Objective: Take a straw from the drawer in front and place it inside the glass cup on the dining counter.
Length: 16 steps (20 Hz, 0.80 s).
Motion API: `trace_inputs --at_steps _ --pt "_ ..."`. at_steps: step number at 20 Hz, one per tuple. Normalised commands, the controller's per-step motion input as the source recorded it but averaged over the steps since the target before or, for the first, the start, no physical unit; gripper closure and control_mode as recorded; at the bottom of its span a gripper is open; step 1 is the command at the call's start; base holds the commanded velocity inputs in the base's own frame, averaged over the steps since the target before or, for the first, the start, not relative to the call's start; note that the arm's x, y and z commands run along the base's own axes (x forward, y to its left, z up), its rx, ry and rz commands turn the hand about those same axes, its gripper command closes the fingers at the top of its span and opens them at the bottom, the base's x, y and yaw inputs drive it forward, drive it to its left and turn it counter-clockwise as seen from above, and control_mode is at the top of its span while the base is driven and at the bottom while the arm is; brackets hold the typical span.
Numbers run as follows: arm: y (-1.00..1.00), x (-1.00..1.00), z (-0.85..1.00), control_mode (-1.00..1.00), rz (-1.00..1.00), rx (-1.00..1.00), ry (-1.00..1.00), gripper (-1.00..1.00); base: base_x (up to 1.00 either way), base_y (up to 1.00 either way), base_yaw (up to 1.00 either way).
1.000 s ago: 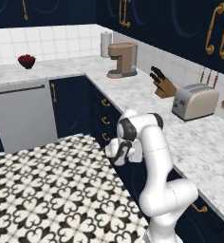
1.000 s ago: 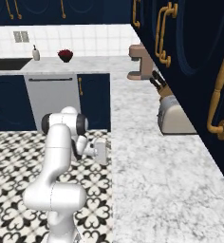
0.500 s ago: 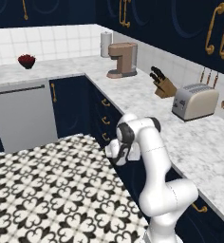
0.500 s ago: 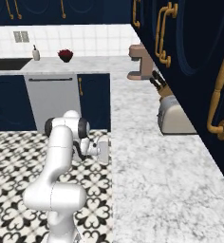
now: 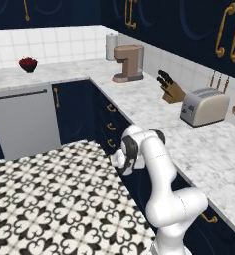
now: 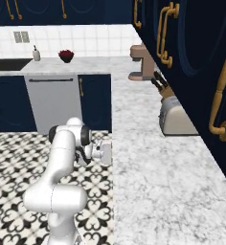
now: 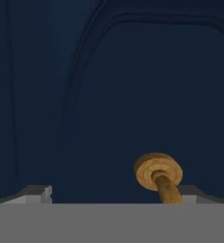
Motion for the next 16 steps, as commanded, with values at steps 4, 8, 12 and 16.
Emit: trace_inputs --at_steps 4,8,12,16 --pt "-0.03 -0.11 -0.08 -1.0 0.01 0.0 0.0 1.0 0.0 0.0 0.0" --pt "0.0 -0.44 0.0 -1.0 0.0 0.0 -0.01 1.0 0.0 0.0 0.0" --pt "0.12 -0.68 0.06 -1.0 0.0 0.07 -0.02 1.0 0.0 0.0 0.0" --pt "0.65 -0.64 0.13 -1.0 0.01 0.09 0.0 1.0 0.0 0.0 0.0"
